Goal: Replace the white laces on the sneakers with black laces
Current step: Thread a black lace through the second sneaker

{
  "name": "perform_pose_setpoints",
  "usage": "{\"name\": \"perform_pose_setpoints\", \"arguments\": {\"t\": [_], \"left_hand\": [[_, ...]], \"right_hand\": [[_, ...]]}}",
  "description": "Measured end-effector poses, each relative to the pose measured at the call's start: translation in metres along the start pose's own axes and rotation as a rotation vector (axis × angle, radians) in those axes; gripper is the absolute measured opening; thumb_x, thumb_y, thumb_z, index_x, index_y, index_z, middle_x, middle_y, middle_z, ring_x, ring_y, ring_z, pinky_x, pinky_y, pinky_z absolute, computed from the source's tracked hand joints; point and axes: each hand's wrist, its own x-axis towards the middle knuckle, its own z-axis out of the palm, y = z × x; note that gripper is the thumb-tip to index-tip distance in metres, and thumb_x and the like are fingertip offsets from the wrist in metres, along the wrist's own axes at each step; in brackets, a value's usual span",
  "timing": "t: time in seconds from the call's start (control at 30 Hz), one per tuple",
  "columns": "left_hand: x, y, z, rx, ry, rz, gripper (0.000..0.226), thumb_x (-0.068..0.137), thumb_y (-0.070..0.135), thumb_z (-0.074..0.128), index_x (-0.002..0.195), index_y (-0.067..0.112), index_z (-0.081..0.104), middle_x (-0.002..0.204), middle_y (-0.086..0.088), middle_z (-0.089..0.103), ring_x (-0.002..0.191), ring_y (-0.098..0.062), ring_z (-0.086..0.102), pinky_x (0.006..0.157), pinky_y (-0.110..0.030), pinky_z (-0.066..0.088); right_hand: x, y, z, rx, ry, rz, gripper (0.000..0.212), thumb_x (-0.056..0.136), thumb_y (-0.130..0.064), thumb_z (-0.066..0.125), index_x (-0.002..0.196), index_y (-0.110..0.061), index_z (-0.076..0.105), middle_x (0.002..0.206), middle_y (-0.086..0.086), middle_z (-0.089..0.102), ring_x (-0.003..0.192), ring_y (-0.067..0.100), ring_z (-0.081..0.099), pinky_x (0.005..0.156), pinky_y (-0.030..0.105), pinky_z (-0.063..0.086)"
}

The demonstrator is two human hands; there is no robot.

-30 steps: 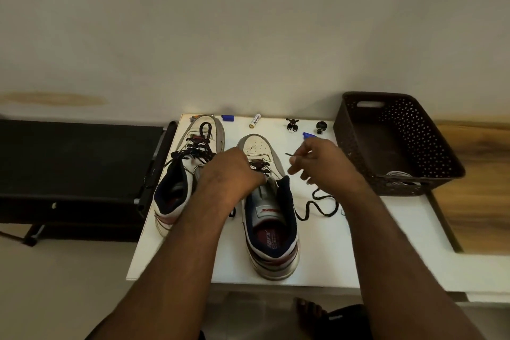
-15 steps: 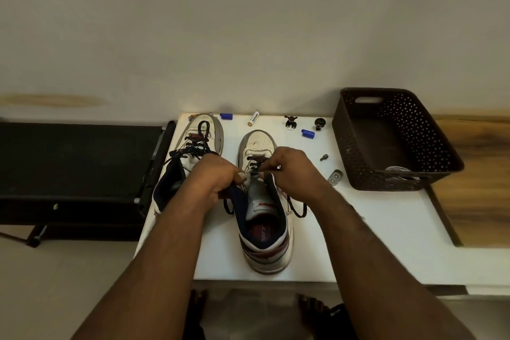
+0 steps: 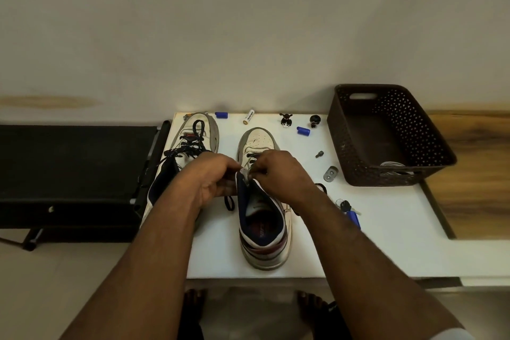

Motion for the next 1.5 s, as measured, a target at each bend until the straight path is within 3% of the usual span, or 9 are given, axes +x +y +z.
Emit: {"name": "perform_pose_setpoints", "arguments": {"t": [0.33, 0.57, 0.63, 0.7, 0.83, 1.23, 1.3, 1.43, 1.5], "left_hand": [[0.009, -0.011, 0.004, 0.342, 0.212, 0.207, 0.015, 0.093, -0.001, 0.054, 0.094, 0.001, 0.069, 0.077, -0.01, 0.064, 0.068, -0.023, 0.062, 0.074, -0.039, 0.059], [-0.038, 0.03, -0.048, -1.3, -0.148, 0.685, 0.029, 0.1, 0.014, 0.033, 0.078, 0.017, 0.051, 0.056, 0.002, 0.048, 0.045, -0.011, 0.045, 0.048, -0.023, 0.042], [-0.042, 0.03, -0.054, -0.915, 0.083, 0.688, 0.02, 0.093, 0.021, 0.045, 0.075, 0.02, 0.053, 0.054, 0.003, 0.043, 0.04, -0.011, 0.031, 0.041, -0.019, 0.025], [-0.036, 0.019, -0.042, -0.089, 0.312, 0.639, 0.013, 0.088, 0.019, 0.059, 0.075, 0.022, 0.061, 0.065, 0.004, 0.058, 0.048, -0.012, 0.045, 0.045, -0.021, 0.035], [-0.012, -0.002, -0.006, 0.903, 0.235, 0.44, 0.016, 0.087, 0.016, 0.067, 0.101, 0.021, 0.073, 0.105, -0.002, 0.071, 0.093, -0.017, 0.065, 0.088, -0.032, 0.052], [0.001, -0.01, 0.0, 0.966, 0.145, 0.436, 0.016, 0.09, 0.007, 0.059, 0.094, 0.014, 0.072, 0.092, -0.003, 0.066, 0.09, -0.02, 0.063, 0.077, -0.03, 0.05], [-0.006, -0.006, 0.006, 0.61, 0.195, 0.52, 0.018, 0.091, 0.005, 0.057, 0.086, 0.016, 0.071, 0.087, 0.001, 0.066, 0.079, -0.012, 0.059, 0.074, -0.027, 0.044], [-0.035, 0.021, -0.012, -0.894, 0.152, 0.832, 0.022, 0.093, 0.007, 0.047, 0.074, 0.013, 0.058, 0.071, -0.004, 0.061, 0.072, -0.022, 0.054, 0.073, -0.033, 0.048], [-0.04, 0.023, -0.024, -1.281, 0.085, 0.756, 0.026, 0.092, 0.015, 0.042, 0.066, 0.014, 0.047, 0.058, -0.001, 0.049, 0.056, -0.019, 0.049, 0.063, -0.03, 0.051]], "right_hand": [[0.001, 0.007, 0.0, 0.215, -0.002, 0.018, 0.034, 0.087, -0.011, 0.066, 0.119, -0.024, 0.064, 0.113, -0.002, 0.068, 0.1, 0.012, 0.063, 0.09, 0.027, 0.05], [0.001, 0.008, -0.004, 0.129, -0.041, 0.011, 0.028, 0.092, -0.013, 0.059, 0.116, -0.025, 0.07, 0.118, -0.002, 0.067, 0.111, 0.015, 0.059, 0.094, 0.029, 0.046], [0.002, 0.009, -0.004, 0.113, -0.04, 0.011, 0.028, 0.092, -0.014, 0.059, 0.116, -0.025, 0.069, 0.117, -0.002, 0.068, 0.109, 0.016, 0.059, 0.095, 0.033, 0.048], [0.003, 0.009, -0.003, 0.112, -0.041, 0.016, 0.028, 0.092, -0.014, 0.061, 0.116, -0.024, 0.07, 0.116, -0.002, 0.069, 0.108, 0.016, 0.06, 0.093, 0.032, 0.049], [0.004, 0.008, -0.002, 0.103, -0.035, 0.011, 0.027, 0.091, -0.014, 0.062, 0.115, -0.022, 0.07, 0.113, 0.0, 0.07, 0.104, 0.017, 0.062, 0.088, 0.028, 0.048], [0.004, 0.01, -0.002, 0.13, -0.04, 0.014, 0.029, 0.09, -0.011, 0.062, 0.116, -0.021, 0.07, 0.114, -0.001, 0.07, 0.105, 0.015, 0.062, 0.089, 0.027, 0.047], [0.003, 0.012, -0.002, 0.15, -0.03, 0.016, 0.028, 0.089, -0.011, 0.063, 0.114, -0.022, 0.071, 0.111, -0.002, 0.071, 0.101, 0.014, 0.063, 0.088, 0.026, 0.049], [0.004, 0.015, -0.005, 0.177, -0.022, 0.031, 0.027, 0.088, -0.01, 0.065, 0.112, -0.021, 0.072, 0.111, -0.002, 0.071, 0.104, 0.012, 0.062, 0.083, 0.019, 0.042], [0.005, 0.016, -0.005, 0.169, -0.023, 0.032, 0.028, 0.087, -0.011, 0.066, 0.113, -0.021, 0.071, 0.112, -0.003, 0.07, 0.104, 0.013, 0.061, 0.082, 0.019, 0.04]]}}
